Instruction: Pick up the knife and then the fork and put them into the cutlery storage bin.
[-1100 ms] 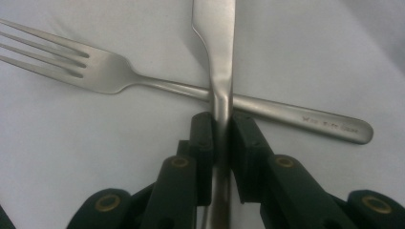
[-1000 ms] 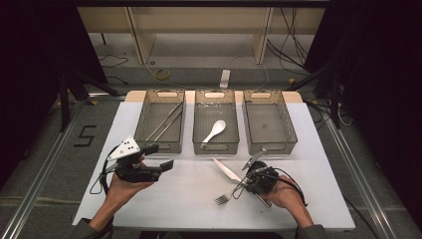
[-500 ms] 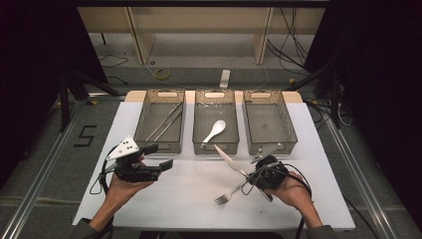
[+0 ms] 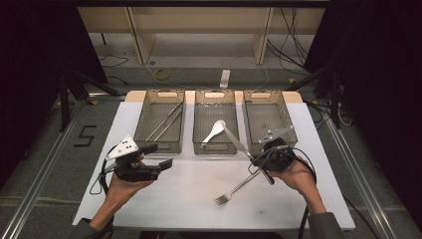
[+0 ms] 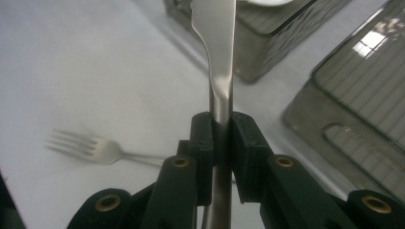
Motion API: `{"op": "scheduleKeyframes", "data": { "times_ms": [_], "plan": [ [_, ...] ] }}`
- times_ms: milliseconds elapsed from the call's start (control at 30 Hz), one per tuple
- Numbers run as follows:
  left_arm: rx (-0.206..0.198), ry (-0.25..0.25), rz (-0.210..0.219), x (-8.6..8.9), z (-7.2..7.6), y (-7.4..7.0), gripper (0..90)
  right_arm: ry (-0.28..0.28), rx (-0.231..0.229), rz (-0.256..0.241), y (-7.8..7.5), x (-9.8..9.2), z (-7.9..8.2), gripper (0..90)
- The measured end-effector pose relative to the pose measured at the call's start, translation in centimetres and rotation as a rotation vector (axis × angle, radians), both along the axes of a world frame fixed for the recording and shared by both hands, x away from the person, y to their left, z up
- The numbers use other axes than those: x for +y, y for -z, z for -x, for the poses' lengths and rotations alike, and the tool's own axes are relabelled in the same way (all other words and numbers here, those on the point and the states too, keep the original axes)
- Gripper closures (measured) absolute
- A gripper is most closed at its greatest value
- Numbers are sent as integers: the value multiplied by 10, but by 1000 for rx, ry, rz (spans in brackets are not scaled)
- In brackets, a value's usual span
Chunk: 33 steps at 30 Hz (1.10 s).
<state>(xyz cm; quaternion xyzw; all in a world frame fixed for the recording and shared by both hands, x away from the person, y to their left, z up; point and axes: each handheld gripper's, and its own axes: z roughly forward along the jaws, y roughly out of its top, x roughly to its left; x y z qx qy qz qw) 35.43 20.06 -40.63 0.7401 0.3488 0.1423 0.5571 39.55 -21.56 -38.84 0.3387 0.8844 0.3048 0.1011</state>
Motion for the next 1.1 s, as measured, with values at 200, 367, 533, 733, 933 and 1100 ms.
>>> {"op": "scheduleKeyframes", "data": {
  "times_ms": [200,367,533,733,933,1100],
  "plan": [
    [0,0,3,0,0,0,180,44,-34,-47,-15,-7,-18,806],
    [-2,0,3,0,0,0,180,74,-46,-49,-25,-9,-34,806],
    [-2,0,5,1,0,0,180,123,-47,-55,-31,-13,-53,807],
    [-3,1,5,0,0,0,180,180,-32,-83,-35,-18,-75,806],
    [-1,-3,14,0,0,0,180,234,-30,-85,-39,-23,-90,806],
    [-5,-2,15,0,0,-1,180,281,-25,-86,-38,-28,-100,806]
  ]
}}
